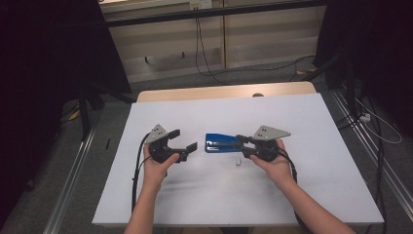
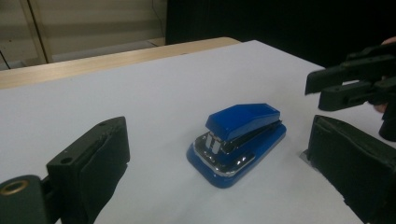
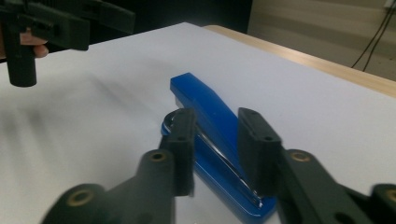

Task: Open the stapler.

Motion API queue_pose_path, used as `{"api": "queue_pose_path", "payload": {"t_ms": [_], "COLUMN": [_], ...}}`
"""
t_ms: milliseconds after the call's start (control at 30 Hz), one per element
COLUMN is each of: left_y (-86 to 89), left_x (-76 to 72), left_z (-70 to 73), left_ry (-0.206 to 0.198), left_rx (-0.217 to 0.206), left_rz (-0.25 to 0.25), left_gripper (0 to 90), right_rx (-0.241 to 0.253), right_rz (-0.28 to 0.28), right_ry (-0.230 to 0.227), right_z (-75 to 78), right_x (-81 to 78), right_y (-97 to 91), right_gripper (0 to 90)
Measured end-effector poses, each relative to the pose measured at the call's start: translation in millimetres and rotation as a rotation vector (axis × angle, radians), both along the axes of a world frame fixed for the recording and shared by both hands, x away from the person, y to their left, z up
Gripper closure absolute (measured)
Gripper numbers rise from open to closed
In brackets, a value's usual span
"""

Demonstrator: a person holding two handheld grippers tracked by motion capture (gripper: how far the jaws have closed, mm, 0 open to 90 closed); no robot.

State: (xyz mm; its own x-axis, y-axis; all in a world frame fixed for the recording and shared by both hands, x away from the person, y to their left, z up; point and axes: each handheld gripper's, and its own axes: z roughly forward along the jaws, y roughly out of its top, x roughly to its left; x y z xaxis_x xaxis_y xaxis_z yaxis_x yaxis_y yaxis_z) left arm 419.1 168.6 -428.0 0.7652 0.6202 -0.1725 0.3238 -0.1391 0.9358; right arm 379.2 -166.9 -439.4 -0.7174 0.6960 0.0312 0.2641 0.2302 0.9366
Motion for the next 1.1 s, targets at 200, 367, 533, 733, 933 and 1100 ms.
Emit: {"api": "queue_pose_path", "payload": {"t_ms": [200,367,533,733,933,1100], "left_y": [-4.6,-16.2,-20.3,-20.8,-17.7,-17.7], "left_x": [9.8,20.5,29.6,32.3,36.8,38.7], "left_z": [3.5,2.7,-1.9,-6.8,-11.3,-14.3], "left_ry": [-0.005,0.0,0.007,0.008,0.025,0.038], "left_rx": [0.02,0.045,0.05,0.094,0.113,0.116], "left_rz": [0.001,-0.02,-0.012,-0.025,-0.002,-0.003], "left_gripper": [6.3,6.9,8.2,10.7,11.2,11.7], "right_rx": [-0.033,-0.105,-0.165,-0.224,-0.232,-0.286], "right_rz": [0.04,0.064,0.088,0.128,0.139,0.137], "right_ry": [0.021,0.037,0.038,0.057,0.053,0.043], "right_z": [-1.8,-5.4,-10.2,-20.3,-20.5,-21.1], "right_x": [6.4,18.0,27.8,34.2,37.6,38.8], "right_y": [15.8,32.9,41.9,52.9,58.9,63.4], "right_gripper": [90.0,90.0,90.0,90.0,90.0,90.0]}}
